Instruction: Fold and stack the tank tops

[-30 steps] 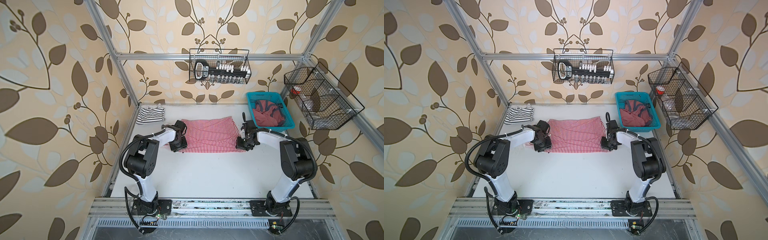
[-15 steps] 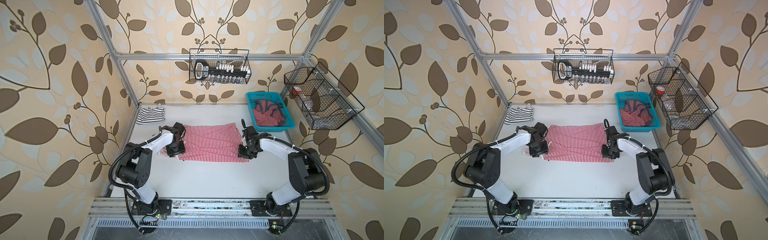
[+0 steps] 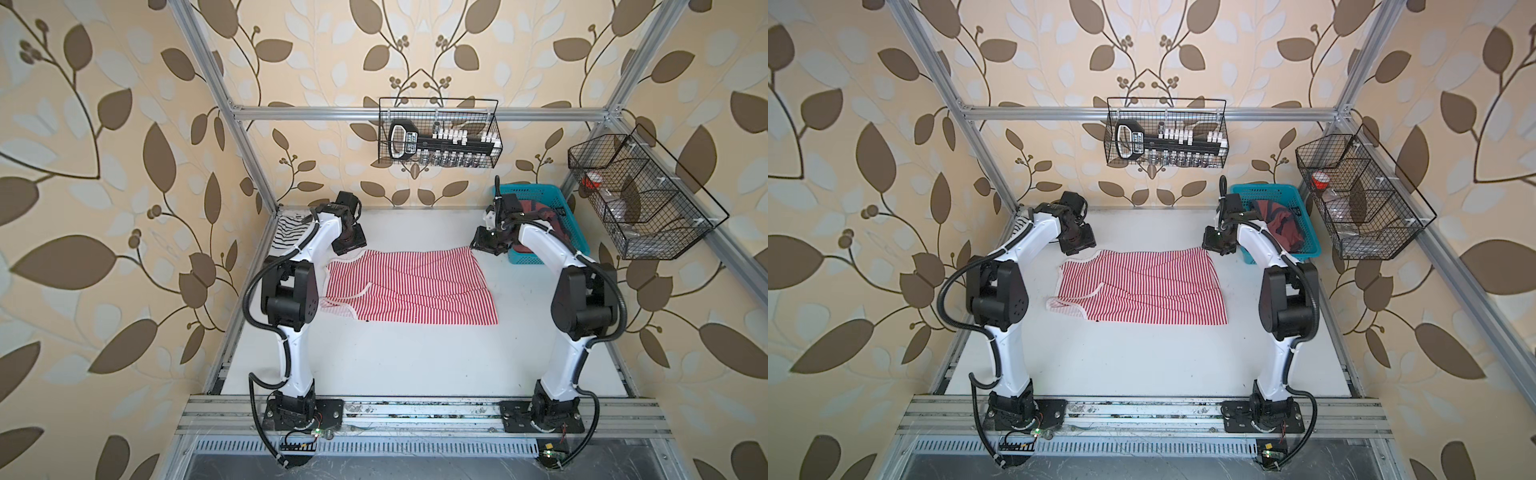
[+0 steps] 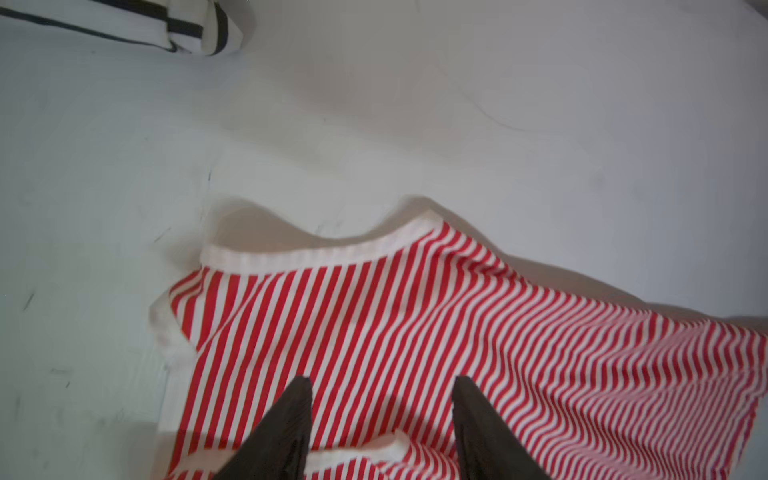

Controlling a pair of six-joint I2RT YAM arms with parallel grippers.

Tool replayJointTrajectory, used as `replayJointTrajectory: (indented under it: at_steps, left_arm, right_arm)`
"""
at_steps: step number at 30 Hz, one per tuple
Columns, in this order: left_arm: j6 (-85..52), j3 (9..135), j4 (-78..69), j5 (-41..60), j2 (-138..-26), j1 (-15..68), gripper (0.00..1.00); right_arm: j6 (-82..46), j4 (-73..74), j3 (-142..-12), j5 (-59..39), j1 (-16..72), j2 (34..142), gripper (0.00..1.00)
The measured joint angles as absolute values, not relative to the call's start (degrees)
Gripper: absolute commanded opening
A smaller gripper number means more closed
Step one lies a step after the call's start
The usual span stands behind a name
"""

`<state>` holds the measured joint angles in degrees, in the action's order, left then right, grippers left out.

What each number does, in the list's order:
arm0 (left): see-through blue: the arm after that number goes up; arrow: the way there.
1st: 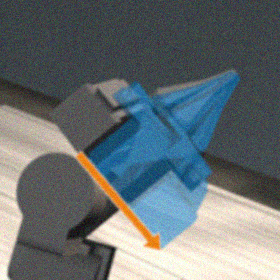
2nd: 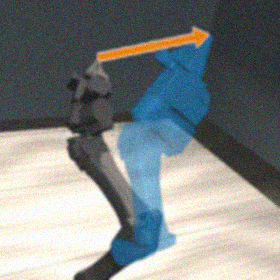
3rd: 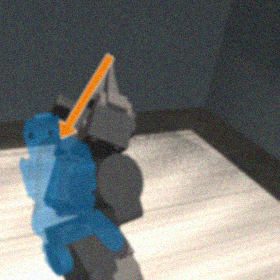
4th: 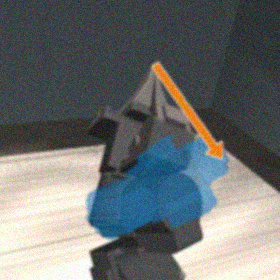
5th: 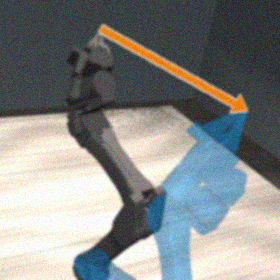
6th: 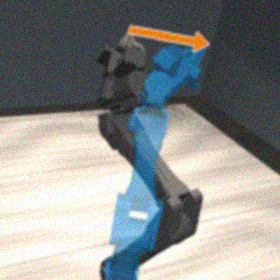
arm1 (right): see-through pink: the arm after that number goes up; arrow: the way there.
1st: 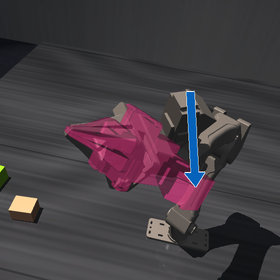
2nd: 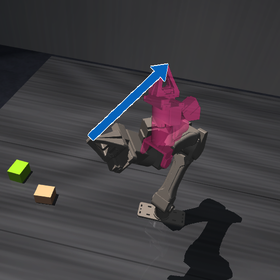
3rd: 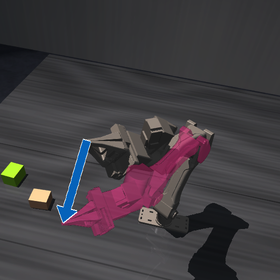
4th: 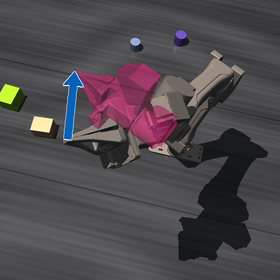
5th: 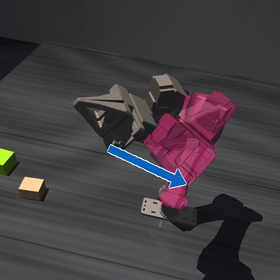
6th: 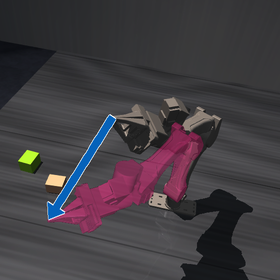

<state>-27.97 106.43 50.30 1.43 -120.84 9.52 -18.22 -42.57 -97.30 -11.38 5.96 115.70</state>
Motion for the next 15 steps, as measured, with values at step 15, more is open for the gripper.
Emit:
replayJointTrajectory:
  at_steps: [15]
  left_arm:
    - [-27.07, 118.13, 47.66, 6.92, -135.13, 9.43, 0.54]
  right_arm:
    - [-18.13, -43.94, -110.91, -13.61, 3.6, 130.67, 0.41]
